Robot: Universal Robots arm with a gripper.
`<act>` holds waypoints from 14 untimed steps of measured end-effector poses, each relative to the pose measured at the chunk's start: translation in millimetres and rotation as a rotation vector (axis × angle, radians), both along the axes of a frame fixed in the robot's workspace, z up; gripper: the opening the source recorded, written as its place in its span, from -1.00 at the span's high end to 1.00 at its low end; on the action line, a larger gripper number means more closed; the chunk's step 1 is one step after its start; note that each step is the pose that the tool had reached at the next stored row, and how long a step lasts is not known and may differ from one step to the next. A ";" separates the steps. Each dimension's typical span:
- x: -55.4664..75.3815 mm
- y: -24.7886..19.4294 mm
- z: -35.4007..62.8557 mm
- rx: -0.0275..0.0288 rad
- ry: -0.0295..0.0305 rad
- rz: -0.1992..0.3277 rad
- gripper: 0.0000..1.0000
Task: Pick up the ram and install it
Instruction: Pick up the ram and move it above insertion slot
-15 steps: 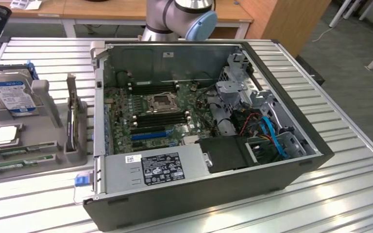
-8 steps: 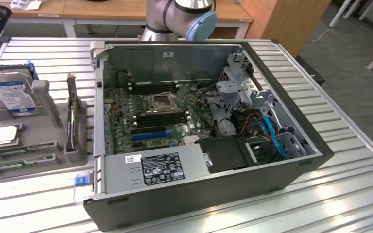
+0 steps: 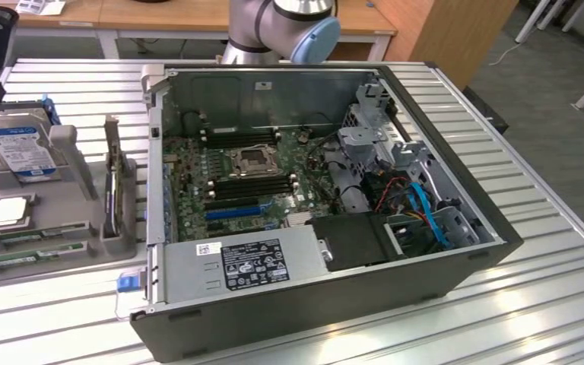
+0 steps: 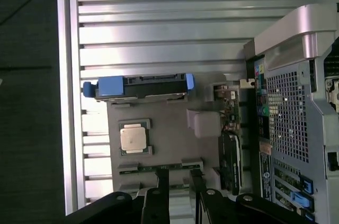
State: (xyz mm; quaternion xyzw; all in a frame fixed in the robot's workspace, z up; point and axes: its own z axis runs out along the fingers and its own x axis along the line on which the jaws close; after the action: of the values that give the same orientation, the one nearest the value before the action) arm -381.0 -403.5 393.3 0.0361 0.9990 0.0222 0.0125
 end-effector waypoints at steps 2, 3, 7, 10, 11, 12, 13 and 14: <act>0.0 -5.5 0.1 0.0001 0.0000 0.000 0.41; 0.1 -8.2 0.3 0.0000 0.0001 0.000 0.41; 0.0 -13.3 0.4 0.0000 0.0000 0.019 0.41; 0.0 -13.4 0.4 -0.0005 0.0003 0.069 0.41; 0.0 -13.4 0.5 -0.0006 0.0005 0.087 0.41; 0.0 -13.3 0.4 -0.0006 0.0006 0.107 0.41; 0.0 -13.3 0.4 -0.0006 0.0007 0.125 0.41; 0.0 -13.4 0.4 -0.0006 0.0008 0.143 0.41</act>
State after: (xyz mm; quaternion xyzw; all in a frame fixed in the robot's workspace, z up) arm -381.0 -416.8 393.7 -0.0351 0.9991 0.0227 0.0105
